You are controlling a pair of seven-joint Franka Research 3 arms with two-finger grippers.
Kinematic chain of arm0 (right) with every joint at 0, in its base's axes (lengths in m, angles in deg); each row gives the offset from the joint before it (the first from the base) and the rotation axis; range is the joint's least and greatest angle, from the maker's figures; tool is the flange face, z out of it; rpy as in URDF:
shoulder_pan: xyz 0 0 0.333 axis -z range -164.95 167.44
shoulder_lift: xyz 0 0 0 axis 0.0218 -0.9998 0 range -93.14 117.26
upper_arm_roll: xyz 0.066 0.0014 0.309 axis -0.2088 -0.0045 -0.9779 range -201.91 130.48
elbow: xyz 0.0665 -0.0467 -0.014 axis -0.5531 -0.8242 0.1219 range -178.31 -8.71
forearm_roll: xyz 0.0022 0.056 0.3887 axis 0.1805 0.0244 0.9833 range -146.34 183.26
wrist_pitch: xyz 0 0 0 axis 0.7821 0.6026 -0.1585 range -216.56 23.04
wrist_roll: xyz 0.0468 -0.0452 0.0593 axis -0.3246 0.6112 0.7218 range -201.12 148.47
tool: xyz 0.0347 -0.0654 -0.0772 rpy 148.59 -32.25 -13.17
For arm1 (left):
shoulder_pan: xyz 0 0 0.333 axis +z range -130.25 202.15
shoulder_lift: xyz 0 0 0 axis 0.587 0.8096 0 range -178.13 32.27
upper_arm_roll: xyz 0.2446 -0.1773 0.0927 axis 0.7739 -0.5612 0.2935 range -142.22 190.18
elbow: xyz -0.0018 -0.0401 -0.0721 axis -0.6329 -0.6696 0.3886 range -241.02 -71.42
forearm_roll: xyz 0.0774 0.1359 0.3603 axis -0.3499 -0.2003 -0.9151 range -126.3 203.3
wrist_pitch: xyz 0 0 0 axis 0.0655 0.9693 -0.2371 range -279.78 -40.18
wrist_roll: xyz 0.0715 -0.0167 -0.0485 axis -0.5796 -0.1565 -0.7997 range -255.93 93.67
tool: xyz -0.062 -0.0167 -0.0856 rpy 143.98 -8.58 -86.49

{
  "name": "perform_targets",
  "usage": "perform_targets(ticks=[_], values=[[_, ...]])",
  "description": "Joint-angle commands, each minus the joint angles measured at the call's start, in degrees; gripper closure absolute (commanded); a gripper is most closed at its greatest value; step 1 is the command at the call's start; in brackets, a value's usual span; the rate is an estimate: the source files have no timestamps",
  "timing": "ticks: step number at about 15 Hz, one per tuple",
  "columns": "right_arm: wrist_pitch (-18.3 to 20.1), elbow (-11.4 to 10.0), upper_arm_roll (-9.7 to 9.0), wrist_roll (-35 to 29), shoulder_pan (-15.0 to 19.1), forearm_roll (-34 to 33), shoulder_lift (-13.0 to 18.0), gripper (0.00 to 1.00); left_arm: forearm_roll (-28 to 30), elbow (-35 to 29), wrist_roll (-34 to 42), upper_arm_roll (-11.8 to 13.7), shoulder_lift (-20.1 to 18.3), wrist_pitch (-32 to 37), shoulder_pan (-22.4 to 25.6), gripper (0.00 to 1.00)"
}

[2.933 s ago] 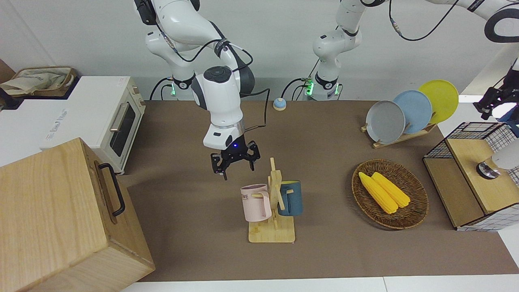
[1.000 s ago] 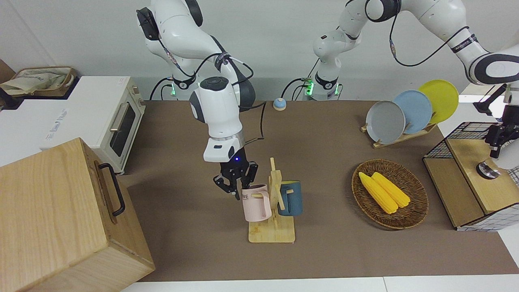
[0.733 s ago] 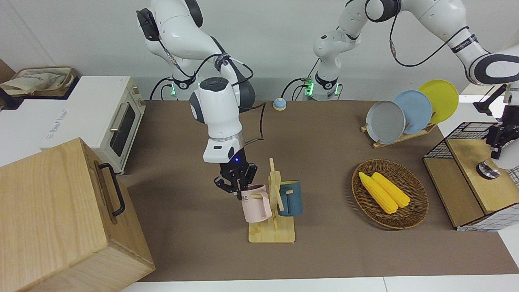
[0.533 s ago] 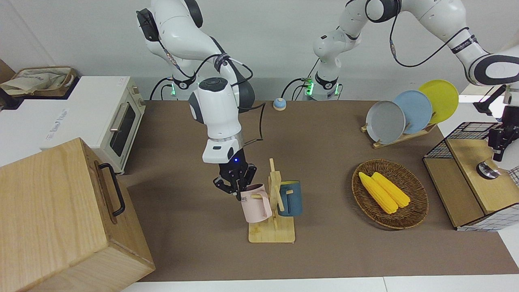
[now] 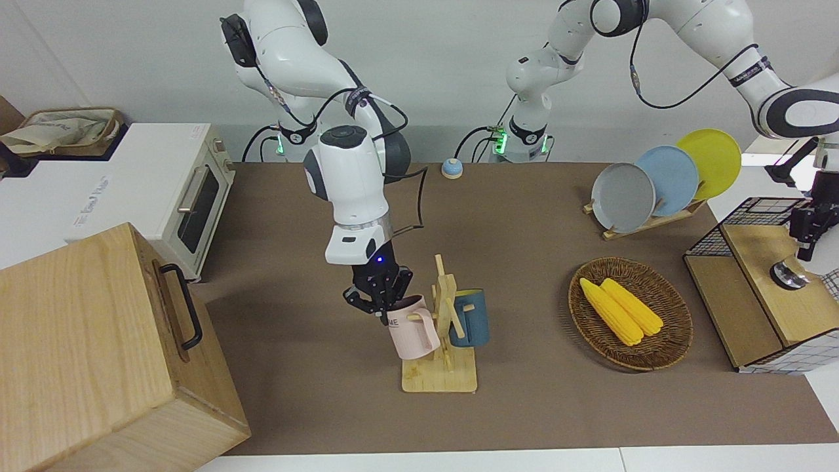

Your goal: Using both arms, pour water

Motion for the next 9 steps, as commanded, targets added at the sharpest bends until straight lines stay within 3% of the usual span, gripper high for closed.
perform_targets(ticks=[1, 9], values=[[0.3, 1.6, -0.21, 0.8, 0.6, -1.4, -0.8, 1.0, -0.6, 1.9, -4.6, 0.3, 0.2, 0.3, -0.6, 1.0], [5.7, 1.6, 0.49, 1.4, 0.9, -1.4, 1.5, 1.0, -10.9, 9.1, -21.1, 0.3, -2.5, 15.0, -1.4, 1.0]])
